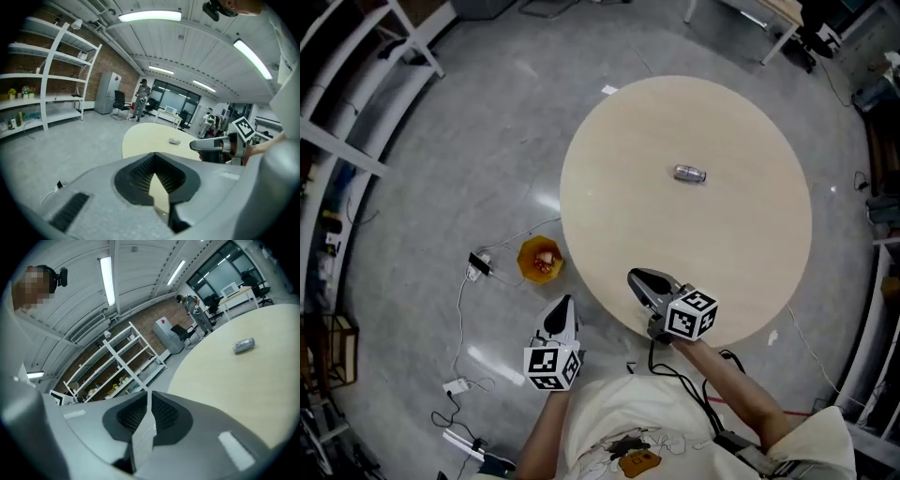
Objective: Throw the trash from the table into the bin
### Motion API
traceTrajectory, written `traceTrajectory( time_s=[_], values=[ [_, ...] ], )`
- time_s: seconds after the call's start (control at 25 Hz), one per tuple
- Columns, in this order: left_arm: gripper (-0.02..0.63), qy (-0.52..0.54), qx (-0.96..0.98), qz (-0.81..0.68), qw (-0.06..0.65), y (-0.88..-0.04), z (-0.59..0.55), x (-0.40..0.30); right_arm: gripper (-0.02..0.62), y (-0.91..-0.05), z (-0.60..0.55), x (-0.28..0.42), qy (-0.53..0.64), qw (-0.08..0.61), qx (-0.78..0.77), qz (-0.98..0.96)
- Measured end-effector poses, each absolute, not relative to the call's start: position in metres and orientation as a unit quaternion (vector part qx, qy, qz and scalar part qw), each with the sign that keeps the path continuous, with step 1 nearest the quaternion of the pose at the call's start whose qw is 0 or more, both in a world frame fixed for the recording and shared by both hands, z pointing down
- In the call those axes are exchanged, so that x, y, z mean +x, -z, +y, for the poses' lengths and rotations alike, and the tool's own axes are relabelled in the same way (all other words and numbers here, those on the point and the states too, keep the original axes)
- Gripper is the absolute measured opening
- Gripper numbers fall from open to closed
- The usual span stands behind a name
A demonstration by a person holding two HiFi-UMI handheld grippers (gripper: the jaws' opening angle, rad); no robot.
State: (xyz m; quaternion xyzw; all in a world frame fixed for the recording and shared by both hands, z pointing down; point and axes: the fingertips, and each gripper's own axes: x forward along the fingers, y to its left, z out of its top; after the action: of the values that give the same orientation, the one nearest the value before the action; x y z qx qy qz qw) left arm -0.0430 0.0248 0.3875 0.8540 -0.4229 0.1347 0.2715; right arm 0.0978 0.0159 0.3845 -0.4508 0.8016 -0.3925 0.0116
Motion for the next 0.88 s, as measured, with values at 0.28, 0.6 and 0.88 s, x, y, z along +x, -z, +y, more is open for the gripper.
traceTrajectory(
  time_s=[0.28,0.6,0.88],
  values=[
    [0.006,-0.157,0.896,-0.329,0.252,-0.351,0.059,0.082,0.011,-0.345,0.059,0.242,0.36,0.084,-0.563,0.739],
    [0.006,-0.179,0.936,-0.212,0.219,-0.327,0.086,0.206,0.087,-0.367,0.133,0.375,0.362,0.155,-0.655,0.645],
    [0.006,-0.197,0.943,-0.173,0.205,-0.328,0.121,0.274,0.118,-0.389,0.199,0.47,0.333,0.115,-0.724,0.593]
  ],
)
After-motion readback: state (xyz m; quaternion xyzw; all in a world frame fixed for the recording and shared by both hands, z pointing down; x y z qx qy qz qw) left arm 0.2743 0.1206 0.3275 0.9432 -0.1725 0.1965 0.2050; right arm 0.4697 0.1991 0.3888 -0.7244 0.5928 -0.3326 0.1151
